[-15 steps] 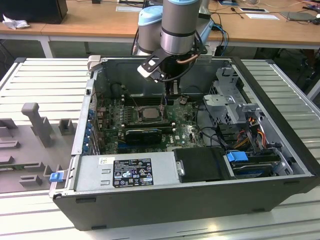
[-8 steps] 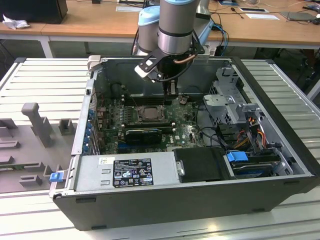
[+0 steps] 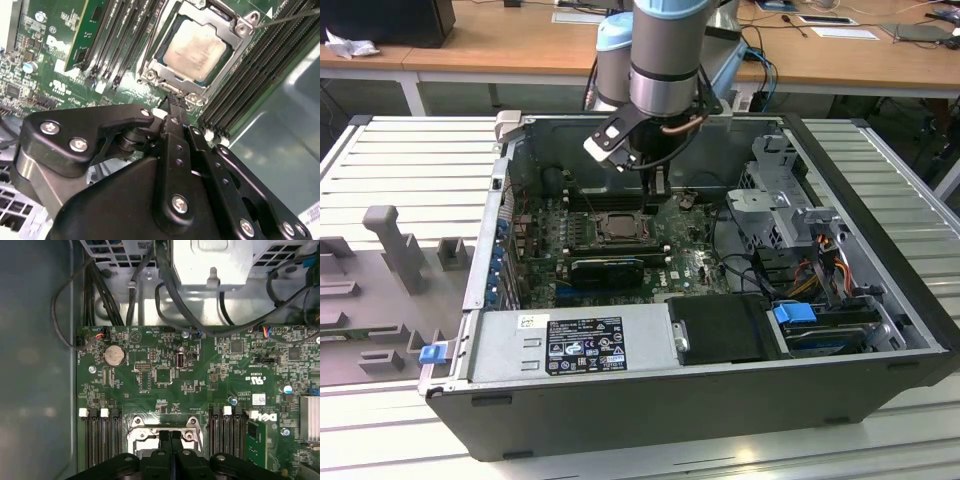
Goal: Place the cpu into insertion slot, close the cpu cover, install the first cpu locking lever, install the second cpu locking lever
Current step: 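Close the cpu cover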
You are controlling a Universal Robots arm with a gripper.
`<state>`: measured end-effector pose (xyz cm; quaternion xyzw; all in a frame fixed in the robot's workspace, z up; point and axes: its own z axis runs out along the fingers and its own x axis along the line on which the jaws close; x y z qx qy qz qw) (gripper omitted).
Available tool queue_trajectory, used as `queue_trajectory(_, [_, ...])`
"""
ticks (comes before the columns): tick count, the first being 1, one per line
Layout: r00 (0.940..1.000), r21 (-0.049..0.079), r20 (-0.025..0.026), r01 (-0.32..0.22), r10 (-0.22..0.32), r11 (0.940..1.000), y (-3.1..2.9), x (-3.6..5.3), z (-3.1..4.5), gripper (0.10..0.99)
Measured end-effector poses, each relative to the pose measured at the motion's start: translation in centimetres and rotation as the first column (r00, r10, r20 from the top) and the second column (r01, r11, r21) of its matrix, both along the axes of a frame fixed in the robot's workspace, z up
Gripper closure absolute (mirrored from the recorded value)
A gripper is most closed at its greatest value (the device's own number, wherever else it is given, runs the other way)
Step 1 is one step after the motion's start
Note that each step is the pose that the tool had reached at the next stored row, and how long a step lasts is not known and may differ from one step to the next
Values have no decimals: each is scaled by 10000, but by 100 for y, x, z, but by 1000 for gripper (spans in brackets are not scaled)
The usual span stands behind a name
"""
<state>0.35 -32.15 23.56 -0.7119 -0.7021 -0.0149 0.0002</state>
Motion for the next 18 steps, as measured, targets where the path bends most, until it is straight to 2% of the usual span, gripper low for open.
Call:
queue_trajectory(1, [10000, 2, -1, -3, 3, 10000, 0, -52, -30, 980])
queue_trajectory(4, [10000, 0, -1, 1, -1, 10000, 0, -212, -55, 980])
queue_trajectory(8, [10000, 2, 0, 0, 0, 10000, 3, -296, -65, 980])
queue_trajectory(18, [10000, 44, -1, -1, 1, 10000, 2, -349, -75, 980])
